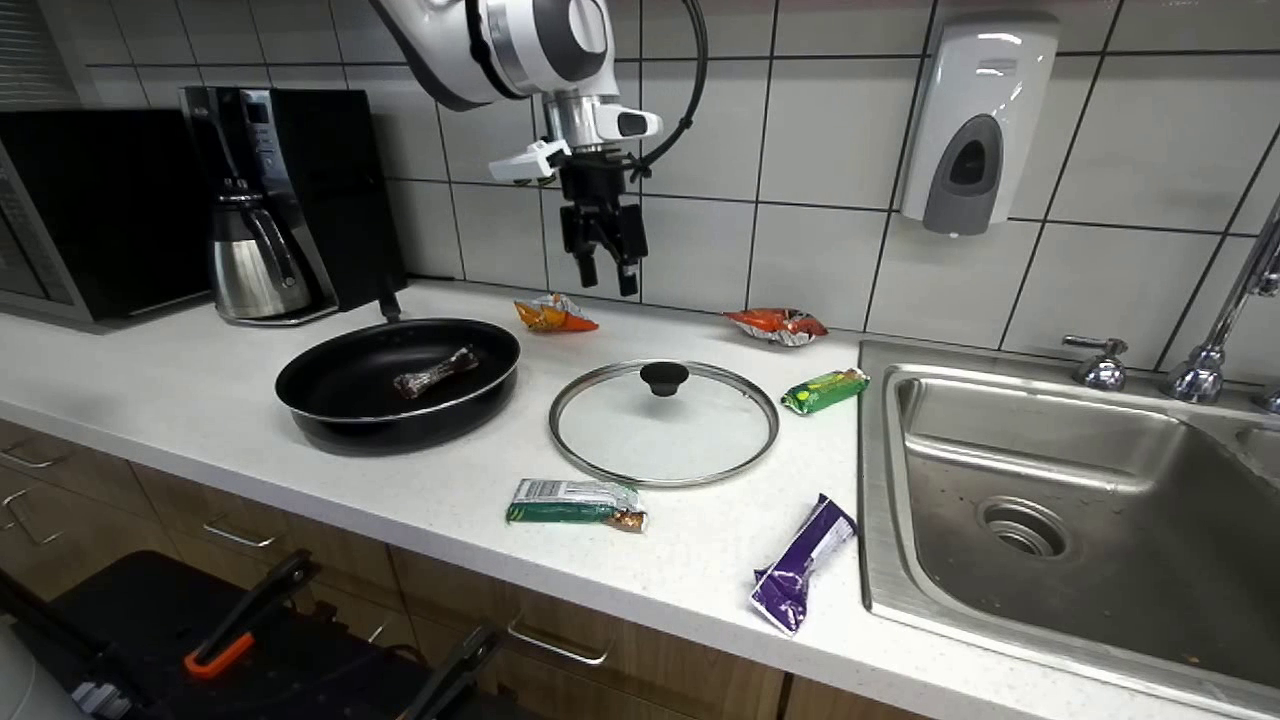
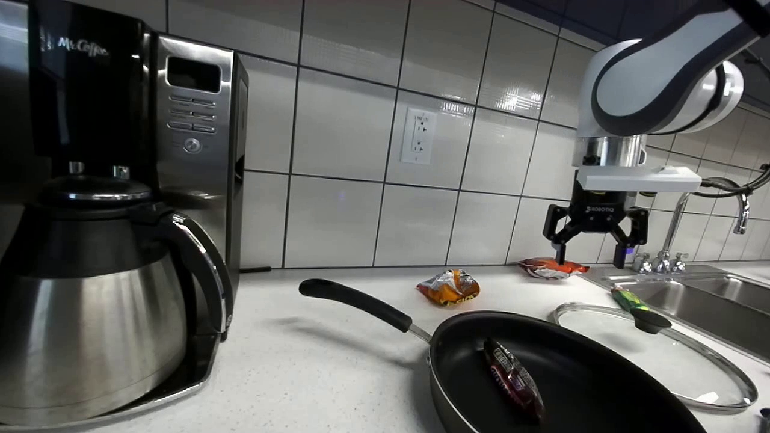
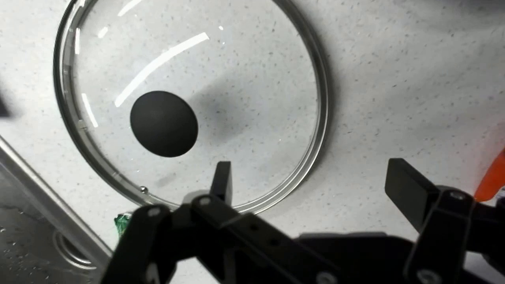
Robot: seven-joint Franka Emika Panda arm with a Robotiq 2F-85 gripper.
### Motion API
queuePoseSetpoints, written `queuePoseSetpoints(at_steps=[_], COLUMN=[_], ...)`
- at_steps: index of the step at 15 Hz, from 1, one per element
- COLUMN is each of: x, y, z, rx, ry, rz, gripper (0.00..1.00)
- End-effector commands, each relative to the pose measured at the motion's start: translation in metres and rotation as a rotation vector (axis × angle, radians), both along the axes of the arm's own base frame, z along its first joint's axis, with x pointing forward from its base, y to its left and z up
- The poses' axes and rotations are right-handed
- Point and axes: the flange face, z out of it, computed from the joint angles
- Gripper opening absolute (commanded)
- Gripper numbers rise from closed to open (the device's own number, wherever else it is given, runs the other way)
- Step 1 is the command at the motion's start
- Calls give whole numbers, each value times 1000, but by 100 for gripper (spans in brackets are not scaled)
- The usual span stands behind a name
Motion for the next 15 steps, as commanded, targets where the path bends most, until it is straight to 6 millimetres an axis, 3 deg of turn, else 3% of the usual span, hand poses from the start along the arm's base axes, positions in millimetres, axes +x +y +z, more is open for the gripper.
queuePoseSetpoints(at_steps=[1, 10, 11, 13, 15], x=[-20, -55, -44, -50, -51], y=[-38, -151, -136, -154, -156], z=[7, -6, -11, -11, -11], rx=[-24, -85, -70, -75, -76], ry=[-52, -94, -73, -75, -77], rz=[-41, -195, -170, -199, -202], gripper=[100, 100, 100, 100, 100])
